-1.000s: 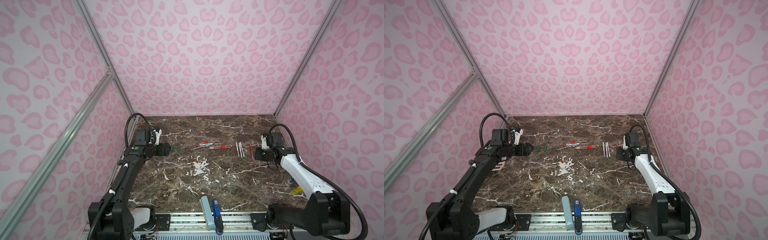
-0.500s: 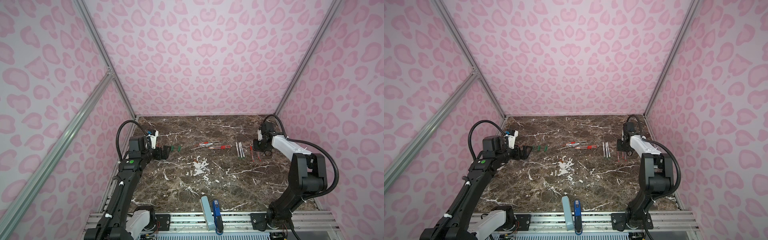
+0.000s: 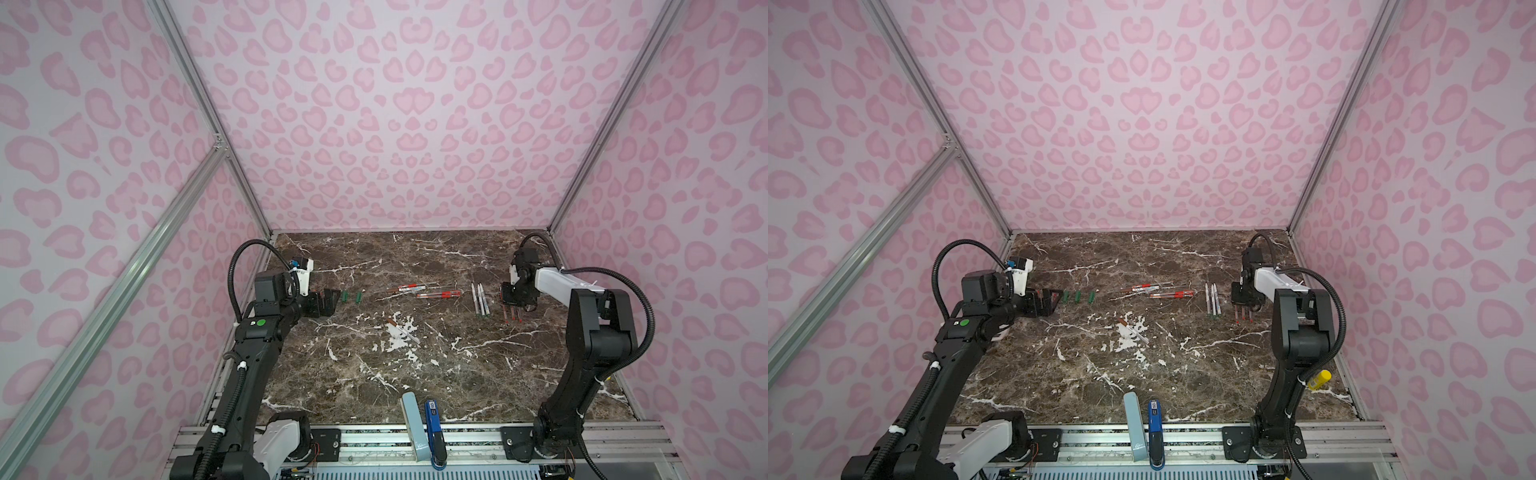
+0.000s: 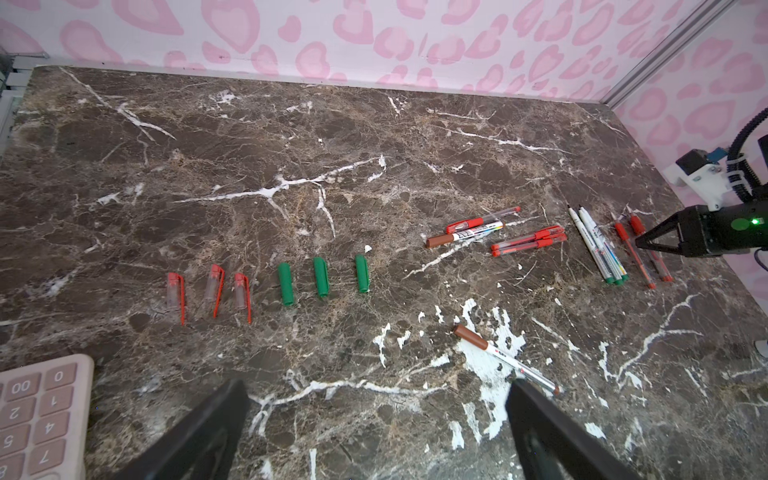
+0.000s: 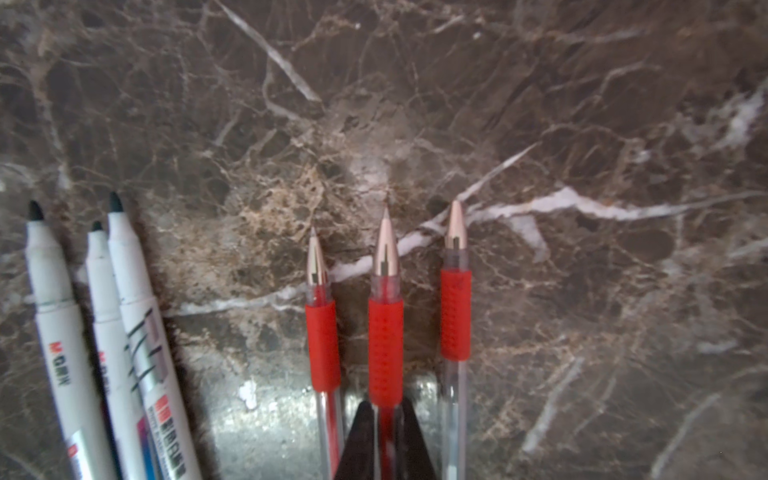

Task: Open the pen caps
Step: 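Lower the uncapped red gel pen beside the other uncapped pens, open right gripper, then move the right gripper over the remaining red-capped gel pens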

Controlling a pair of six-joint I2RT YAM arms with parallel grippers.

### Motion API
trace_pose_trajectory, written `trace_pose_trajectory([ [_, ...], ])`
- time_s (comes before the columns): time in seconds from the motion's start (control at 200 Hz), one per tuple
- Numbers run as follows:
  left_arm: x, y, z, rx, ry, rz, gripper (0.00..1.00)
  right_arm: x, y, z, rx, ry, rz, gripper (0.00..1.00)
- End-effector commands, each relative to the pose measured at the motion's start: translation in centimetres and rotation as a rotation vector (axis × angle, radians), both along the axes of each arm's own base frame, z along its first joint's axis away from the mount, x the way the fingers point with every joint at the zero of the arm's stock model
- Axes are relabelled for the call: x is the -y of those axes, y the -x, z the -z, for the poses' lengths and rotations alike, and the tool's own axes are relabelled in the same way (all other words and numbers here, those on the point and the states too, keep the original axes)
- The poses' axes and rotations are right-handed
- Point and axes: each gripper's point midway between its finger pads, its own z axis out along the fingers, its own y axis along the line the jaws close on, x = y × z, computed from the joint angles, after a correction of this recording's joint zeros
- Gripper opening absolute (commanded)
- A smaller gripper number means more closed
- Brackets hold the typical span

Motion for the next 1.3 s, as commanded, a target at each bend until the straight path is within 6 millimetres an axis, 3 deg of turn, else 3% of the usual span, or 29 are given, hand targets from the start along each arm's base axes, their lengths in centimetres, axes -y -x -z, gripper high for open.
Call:
trace_pose_trajectory([
  [0.0, 0.0, -0.4, -0.7, 0.024, 0.013, 0.0, 1.0, 0.0, 0.0, 0.5, -0.009, 0.005, 0.0, 0.13],
  [0.255, -0.4, -0.4, -0.9, 0.023, 0.018, -0.014, 1.0, 0.0, 0.2, 0.1, -0.013, 0.009, 0.0, 0.23],
  [0.395, -0.1, -0.2, -1.1, 0.034, 0.029, -0.002, 1.0, 0.0, 0.0, -2.6, 0.038, 0.007, 0.007, 0.24],
  [0.525, -0.5, -0.3, -1.3, 0.035, 0.029, -0.017, 1.0, -1.4, -0.1, -6.4, 0.121, -0.015, 0.013, 0.25],
  [0.615, -0.2, -0.2, -1.1, 0.042, 0.04, -0.002, 1.0, -3.6, -0.2, -7.6, 0.159, -0.046, 0.02, 0.28],
  [0.73, -0.5, -0.3, -1.2, 0.035, 0.034, -0.02, 1.0, -8.4, -0.8, -7.9, 0.19, -0.074, -0.015, 0.33],
  [0.975, -0.4, -0.2, -1.6, 0.042, 0.043, -0.014, 1.0, -17.6, -3.3, -5.9, 0.177, -0.013, -0.129, 0.51],
  [1.01, -0.3, -0.2, -1.6, 0.05, 0.043, -0.01, 1.0, -18.9, -4.3, -6.4, 0.199, -0.006, -0.145, 0.52],
  [1.13, -0.3, 0.0, -1.4, 0.044, 0.039, -0.007, 1.0, -20.8, -5.8, -5.4, 0.167, 0.057, -0.181, 0.55],
  [1.295, -0.3, 0.0, -1.5, 0.056, 0.036, -0.002, 1.0, -21.4, -6.8, -4.1, 0.155, 0.116, -0.199, 0.57],
])
